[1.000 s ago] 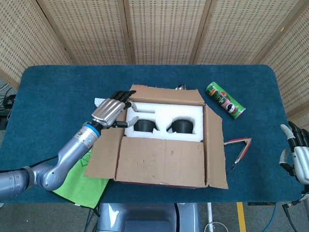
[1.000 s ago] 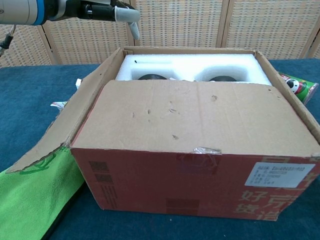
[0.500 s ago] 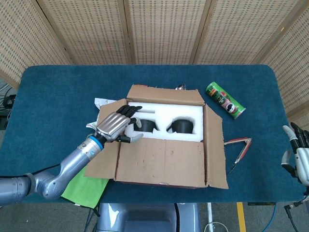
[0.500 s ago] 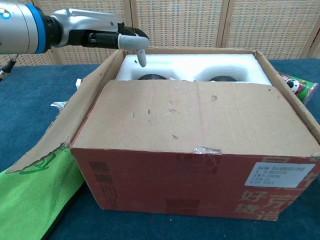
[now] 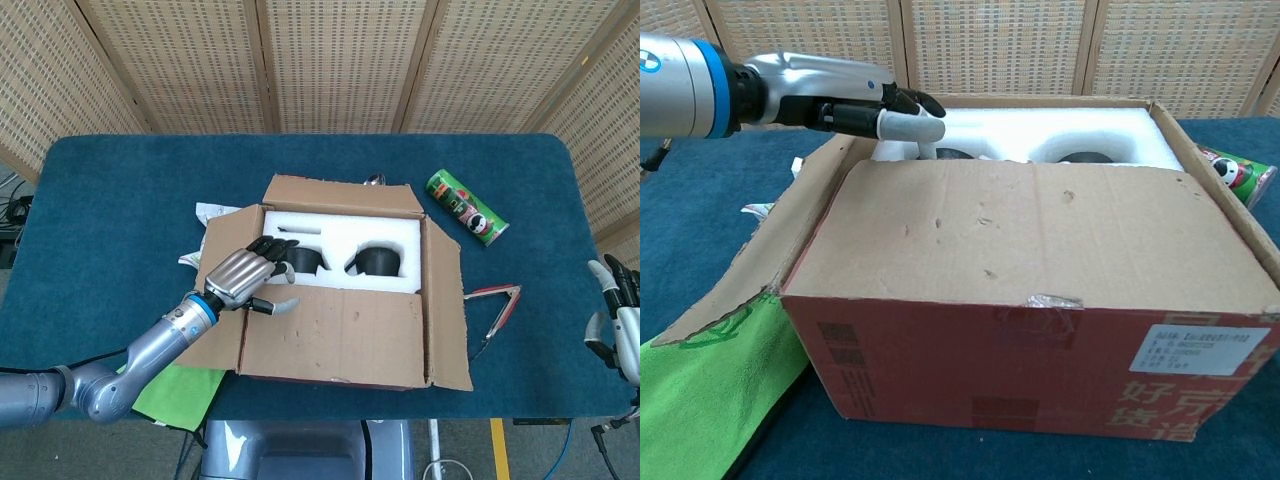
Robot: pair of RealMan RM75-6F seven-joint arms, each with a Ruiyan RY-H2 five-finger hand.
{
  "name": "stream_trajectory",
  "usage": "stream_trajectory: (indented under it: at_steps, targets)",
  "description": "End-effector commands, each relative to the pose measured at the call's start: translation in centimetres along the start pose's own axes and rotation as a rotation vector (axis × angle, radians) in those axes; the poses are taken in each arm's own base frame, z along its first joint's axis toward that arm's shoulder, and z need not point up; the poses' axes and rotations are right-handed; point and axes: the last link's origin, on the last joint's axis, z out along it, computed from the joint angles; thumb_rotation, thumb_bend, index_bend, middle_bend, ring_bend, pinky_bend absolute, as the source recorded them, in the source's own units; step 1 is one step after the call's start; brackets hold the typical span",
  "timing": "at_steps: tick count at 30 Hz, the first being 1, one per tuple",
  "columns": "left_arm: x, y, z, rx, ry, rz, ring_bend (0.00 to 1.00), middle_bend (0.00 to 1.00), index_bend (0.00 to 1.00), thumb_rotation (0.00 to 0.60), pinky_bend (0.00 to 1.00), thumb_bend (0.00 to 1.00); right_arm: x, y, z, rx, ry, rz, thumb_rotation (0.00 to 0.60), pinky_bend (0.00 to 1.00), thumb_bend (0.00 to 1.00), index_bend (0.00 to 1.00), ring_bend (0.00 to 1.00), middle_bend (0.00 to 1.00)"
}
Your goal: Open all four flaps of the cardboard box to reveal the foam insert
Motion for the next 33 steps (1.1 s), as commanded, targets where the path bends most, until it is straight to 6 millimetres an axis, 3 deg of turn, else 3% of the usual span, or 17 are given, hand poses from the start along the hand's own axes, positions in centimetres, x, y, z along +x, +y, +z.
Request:
stream_trajectory:
  at_steps: [1,15,33]
  targets:
    - [-0.2,0.1,-0.1,-0.001,-0.013,0.002,0.0,0.0,0.36,0.073,0.0,0.26,0.0,0.1,0.0,-0.001,0.001,0.002,0.6,0.0,0.83,0.0,0.0,0.0]
    - [1.2,0.7,-1.8,-0.033,0.006,-0.114,0.0,0.0,0.36,0.071,0.0,0.26,-0.1,0.1,0.1,-0.001,0.001,0.003,0.6,0.0,0.83,0.0,0.0,0.0]
    - [4.6,1.5,-6.9,-0.15,-0.013,-0.449,0.0,0.0,0.36,0.071,0.0,0.24,-0.3,-1.0,0.5,0.015,-0.004,-0.012,0.6,0.0,0.83,0.0,0.0,0.0]
